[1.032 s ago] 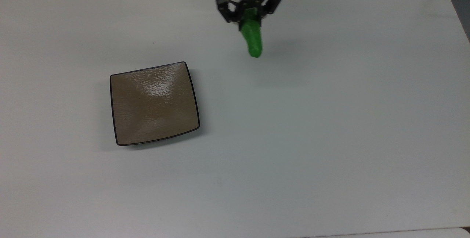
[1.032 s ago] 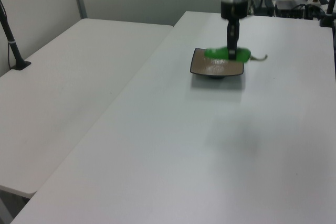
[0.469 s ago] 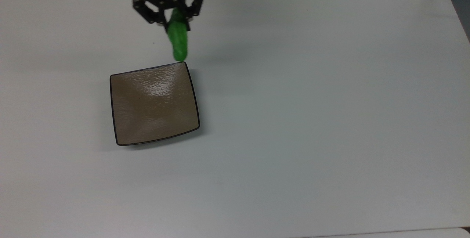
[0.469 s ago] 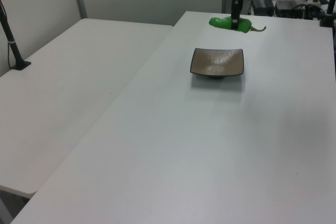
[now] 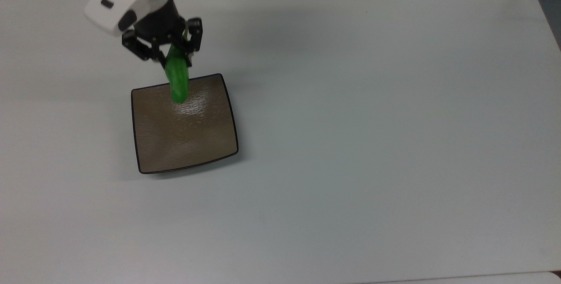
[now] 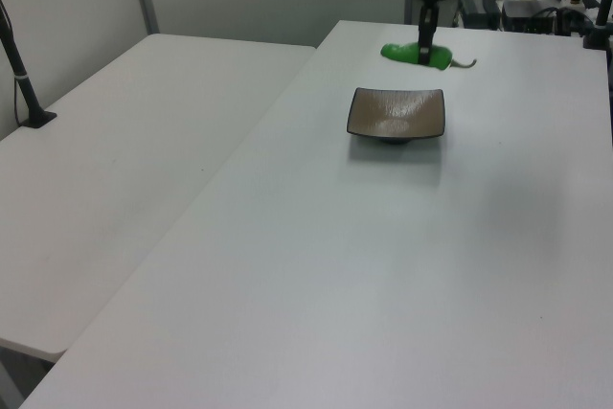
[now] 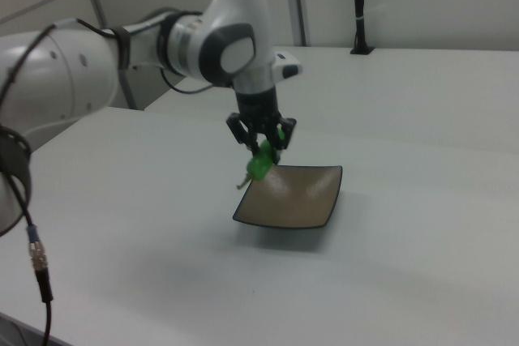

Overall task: Chili peppers are placed on a ceramic plate
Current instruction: 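Lower the chili pepper onto the plate's center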

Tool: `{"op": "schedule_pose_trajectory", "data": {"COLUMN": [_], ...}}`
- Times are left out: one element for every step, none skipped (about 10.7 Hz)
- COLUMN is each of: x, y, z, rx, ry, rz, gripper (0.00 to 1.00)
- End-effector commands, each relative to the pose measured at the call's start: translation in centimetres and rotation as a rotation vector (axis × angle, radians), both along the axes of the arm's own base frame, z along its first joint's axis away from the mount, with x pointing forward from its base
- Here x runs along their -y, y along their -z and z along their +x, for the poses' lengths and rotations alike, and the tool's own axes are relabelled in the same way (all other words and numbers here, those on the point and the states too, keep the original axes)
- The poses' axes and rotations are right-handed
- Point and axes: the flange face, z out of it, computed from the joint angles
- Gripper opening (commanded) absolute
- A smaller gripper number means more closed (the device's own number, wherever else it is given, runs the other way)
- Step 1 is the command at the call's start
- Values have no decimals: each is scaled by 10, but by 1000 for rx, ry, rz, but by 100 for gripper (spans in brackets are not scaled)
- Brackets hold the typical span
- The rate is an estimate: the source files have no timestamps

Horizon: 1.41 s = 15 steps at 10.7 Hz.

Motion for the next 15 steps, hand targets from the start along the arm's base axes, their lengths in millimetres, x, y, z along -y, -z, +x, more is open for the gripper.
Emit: {"op": "schedule_pose_trajectory", "data": {"x": [17, 25, 31, 35, 35, 36, 34, 35, 36, 35, 35, 33, 33, 34, 34], "y": [45, 61, 78, 88, 95, 108, 112, 118, 123, 125, 131, 135, 141, 144, 144], "z": [27, 31, 34, 34, 35, 39, 44, 44, 44, 44, 44, 44, 44, 44, 44], "rx": [41, 36, 24, 10, 5, 14, 43, 42, 36, 33, 24, 20, 11, 8, 8], "ry": [-4, -1, -16, -28, -36, -30, -29, -26, -26, -28, -29, -31, -31, -31, -33], "rz": [-21, -27, -39, -43, -41, -38, -40, -39, -37, -36, -35, -35, -33, -32, -32], "gripper": [3, 3, 3, 3, 3, 3, 3, 3, 4, 4, 6, 7, 10, 19, 34]}}
